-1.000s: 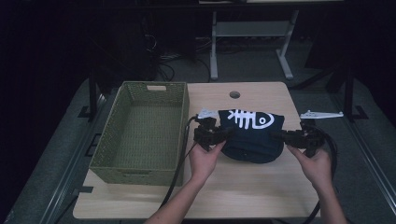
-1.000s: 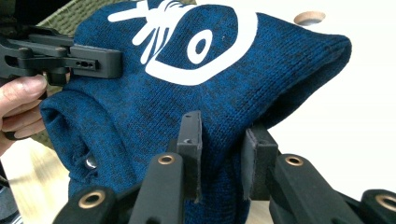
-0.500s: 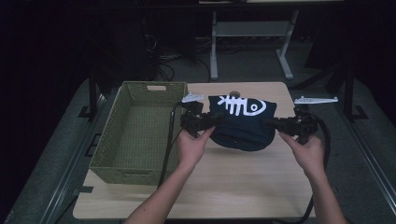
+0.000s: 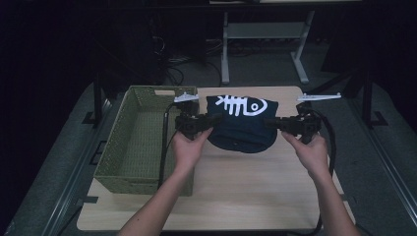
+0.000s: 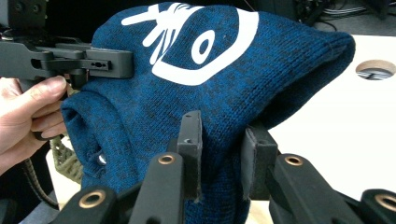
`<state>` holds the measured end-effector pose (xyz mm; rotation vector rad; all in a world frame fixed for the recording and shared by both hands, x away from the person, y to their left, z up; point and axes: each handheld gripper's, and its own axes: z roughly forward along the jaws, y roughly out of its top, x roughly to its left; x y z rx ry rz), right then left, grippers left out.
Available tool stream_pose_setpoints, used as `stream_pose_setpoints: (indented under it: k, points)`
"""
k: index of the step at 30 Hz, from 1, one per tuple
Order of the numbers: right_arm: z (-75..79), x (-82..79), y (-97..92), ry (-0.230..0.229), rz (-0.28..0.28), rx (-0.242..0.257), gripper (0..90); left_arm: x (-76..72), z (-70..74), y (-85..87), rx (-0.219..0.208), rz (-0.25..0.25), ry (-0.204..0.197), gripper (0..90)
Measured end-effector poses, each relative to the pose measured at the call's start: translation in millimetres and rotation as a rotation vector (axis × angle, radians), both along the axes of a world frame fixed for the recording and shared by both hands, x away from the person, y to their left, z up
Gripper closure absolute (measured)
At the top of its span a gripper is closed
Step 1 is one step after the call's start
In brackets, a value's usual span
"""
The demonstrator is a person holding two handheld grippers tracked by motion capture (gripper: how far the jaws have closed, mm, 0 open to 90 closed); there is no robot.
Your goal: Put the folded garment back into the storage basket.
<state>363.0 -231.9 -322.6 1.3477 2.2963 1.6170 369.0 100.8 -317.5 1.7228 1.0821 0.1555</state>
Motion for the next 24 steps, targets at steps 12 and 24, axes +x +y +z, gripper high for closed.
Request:
stream_pose_setpoints:
  k: [12,24]
  points:
    - [4.8,9.8,24.0,0.006,0.046,0.023,72.3,2.6,4.9,25.5,-0.010,0.022,0.001,69.3]
    - [6.2,18.3,44.6,0.008,0.074,0.017,72.3,3.6,4.6,47.6,-0.015,0.051,0.006,69.1]
